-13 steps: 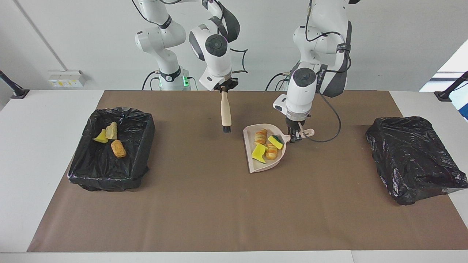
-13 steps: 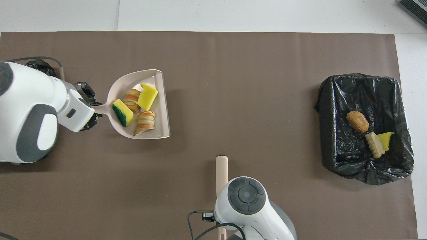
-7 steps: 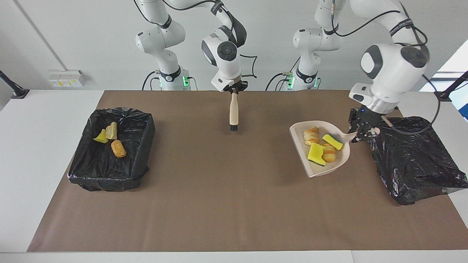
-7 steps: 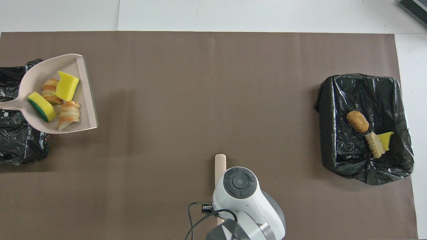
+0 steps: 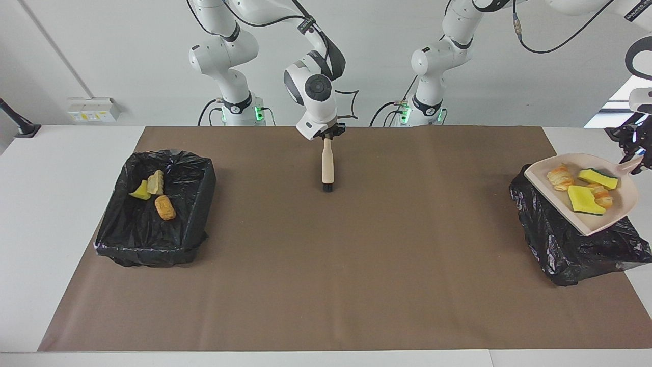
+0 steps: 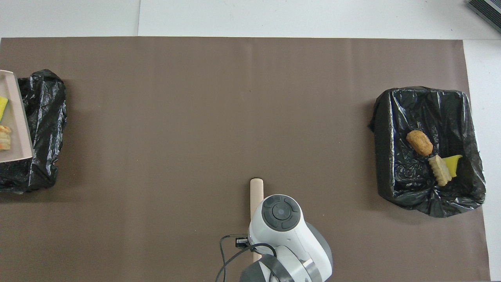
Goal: Sweep and dump trash in bin
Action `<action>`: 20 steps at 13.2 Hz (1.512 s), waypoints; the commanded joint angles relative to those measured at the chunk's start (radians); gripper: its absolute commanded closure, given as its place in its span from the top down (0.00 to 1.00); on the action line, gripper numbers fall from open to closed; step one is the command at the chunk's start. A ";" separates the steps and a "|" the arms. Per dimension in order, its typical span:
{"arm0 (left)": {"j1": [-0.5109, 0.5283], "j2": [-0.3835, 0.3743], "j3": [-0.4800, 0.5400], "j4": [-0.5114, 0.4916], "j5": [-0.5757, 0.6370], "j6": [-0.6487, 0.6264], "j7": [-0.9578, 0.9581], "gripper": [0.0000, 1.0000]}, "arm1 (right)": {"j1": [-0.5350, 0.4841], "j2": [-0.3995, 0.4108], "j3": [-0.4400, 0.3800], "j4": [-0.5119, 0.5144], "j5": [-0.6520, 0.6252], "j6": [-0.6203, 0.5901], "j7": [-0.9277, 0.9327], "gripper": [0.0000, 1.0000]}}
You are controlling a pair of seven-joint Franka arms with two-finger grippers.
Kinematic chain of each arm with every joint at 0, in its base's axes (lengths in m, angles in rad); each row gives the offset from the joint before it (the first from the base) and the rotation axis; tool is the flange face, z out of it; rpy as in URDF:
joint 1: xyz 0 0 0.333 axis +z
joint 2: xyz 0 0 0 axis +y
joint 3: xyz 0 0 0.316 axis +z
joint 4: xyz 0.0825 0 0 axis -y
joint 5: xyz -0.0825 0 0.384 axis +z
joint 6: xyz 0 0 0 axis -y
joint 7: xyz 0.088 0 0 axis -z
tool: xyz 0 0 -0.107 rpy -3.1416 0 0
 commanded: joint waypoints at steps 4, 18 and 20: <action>0.008 0.045 -0.012 0.021 0.356 0.128 0.047 0.00 | -0.008 0.020 0.001 0.010 -0.002 0.016 -0.031 0.78; -0.044 -0.005 -0.025 0.032 0.575 0.122 0.030 0.00 | -0.436 0.043 -0.005 0.283 -0.373 0.007 -0.181 1.00; -0.098 -0.005 -0.025 0.086 0.504 0.027 0.012 0.00 | -0.488 0.043 -0.008 0.308 -0.375 0.001 -0.189 1.00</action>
